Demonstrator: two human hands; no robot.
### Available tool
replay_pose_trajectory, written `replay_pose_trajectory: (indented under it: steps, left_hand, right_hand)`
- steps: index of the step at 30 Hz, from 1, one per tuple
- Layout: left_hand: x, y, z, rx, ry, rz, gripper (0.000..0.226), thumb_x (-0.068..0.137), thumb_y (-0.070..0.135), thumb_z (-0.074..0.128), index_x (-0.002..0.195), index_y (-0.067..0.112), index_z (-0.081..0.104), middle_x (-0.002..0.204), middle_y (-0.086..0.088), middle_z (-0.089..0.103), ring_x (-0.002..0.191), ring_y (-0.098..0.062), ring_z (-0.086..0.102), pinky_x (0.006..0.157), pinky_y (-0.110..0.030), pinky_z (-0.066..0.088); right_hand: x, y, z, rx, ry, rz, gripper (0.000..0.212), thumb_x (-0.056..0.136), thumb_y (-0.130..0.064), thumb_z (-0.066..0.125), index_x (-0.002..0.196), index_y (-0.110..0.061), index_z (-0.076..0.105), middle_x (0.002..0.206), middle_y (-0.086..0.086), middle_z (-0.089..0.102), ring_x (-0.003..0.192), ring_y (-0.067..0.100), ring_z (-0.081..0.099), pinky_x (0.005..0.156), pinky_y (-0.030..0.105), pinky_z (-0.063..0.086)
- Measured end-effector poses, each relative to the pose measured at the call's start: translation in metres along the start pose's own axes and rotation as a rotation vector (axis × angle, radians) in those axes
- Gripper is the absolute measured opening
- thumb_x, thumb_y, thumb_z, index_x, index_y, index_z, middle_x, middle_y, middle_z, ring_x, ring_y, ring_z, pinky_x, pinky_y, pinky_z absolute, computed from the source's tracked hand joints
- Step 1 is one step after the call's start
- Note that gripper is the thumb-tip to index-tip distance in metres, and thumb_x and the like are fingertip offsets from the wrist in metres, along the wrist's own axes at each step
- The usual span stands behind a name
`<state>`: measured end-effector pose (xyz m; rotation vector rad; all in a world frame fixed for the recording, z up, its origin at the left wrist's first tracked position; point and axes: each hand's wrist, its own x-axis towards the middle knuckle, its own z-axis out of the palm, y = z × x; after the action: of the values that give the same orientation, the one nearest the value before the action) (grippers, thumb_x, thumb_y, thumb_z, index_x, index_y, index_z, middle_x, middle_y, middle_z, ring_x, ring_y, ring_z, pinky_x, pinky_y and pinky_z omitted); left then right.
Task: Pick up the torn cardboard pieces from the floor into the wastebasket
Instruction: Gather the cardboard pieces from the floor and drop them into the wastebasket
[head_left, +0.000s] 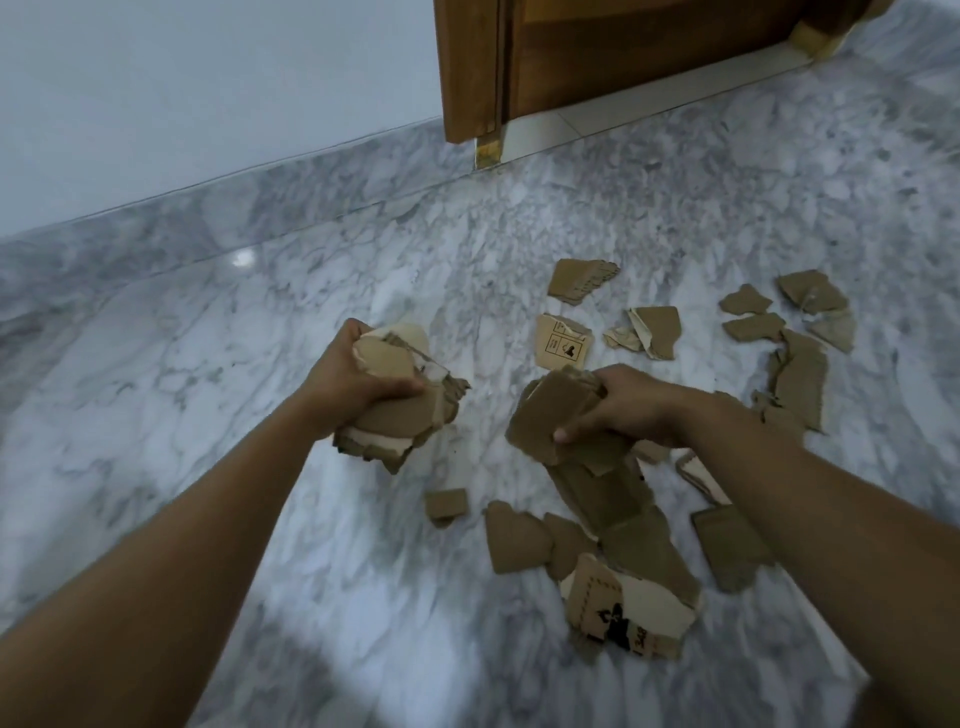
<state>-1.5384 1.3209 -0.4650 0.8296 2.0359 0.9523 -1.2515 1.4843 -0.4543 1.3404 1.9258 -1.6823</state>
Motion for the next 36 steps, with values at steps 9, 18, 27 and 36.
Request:
replay_pose_trajectory:
  steps: [9, 18, 27, 36]
  left_hand:
    - [-0.057, -0.042, -0.054, 0.014, -0.165, -0.152, 0.07, 0.064, 0.022, 0.093, 0.116, 0.016, 0.047, 0.107, -0.011, 0.062, 0.095, -0.029, 0.066, 0.067, -0.038, 0.059]
    - [-0.079, -0.071, -0.024, 0.366, -0.473, -0.062, 0.072, 0.056, 0.045, 0.093, 0.109, 0.041, 0.045, 0.105, 0.005, 0.06, 0.09, -0.015, 0.061, 0.066, -0.033, 0.052]
    - [-0.066, -0.067, 0.046, 0.663, -0.62, 0.217, 0.105, 0.061, 0.031, 0.09, 0.147, 0.043, 0.032, 0.15, 0.006, 0.037, 0.136, -0.021, 0.039, 0.108, -0.042, 0.042]
    - [-0.071, -0.05, 0.067, 0.875, -0.59, 0.221, 0.07, 0.067, 0.029, 0.082, 0.127, 0.038, 0.048, 0.119, -0.004, 0.059, 0.103, -0.025, 0.058, 0.084, -0.036, 0.054]
  right_hand:
    - [-0.012, -0.004, 0.143, -0.748, 0.013, 0.255, 0.096, 0.062, -0.045, 0.089, 0.139, -0.024, 0.037, 0.144, 0.008, 0.03, 0.128, 0.035, 0.041, 0.103, 0.052, 0.046]
    - [-0.004, 0.029, 0.172, -0.57, 0.194, 0.261, 0.105, 0.048, -0.045, 0.095, 0.133, -0.023, 0.037, 0.126, 0.006, 0.055, 0.114, 0.029, 0.057, 0.102, 0.055, 0.045]
    - [-0.04, 0.042, 0.114, -0.259, 0.419, 0.05, 0.063, 0.052, -0.035, 0.098, 0.109, -0.025, 0.072, 0.101, 0.0, 0.075, 0.092, 0.019, 0.07, 0.084, 0.04, 0.06]
    - [-0.119, 0.059, 0.079, -0.153, 0.414, 0.259, 0.056, 0.048, -0.052, 0.097, 0.092, -0.027, 0.073, 0.087, -0.008, 0.074, 0.084, 0.01, 0.068, 0.073, 0.022, 0.056]
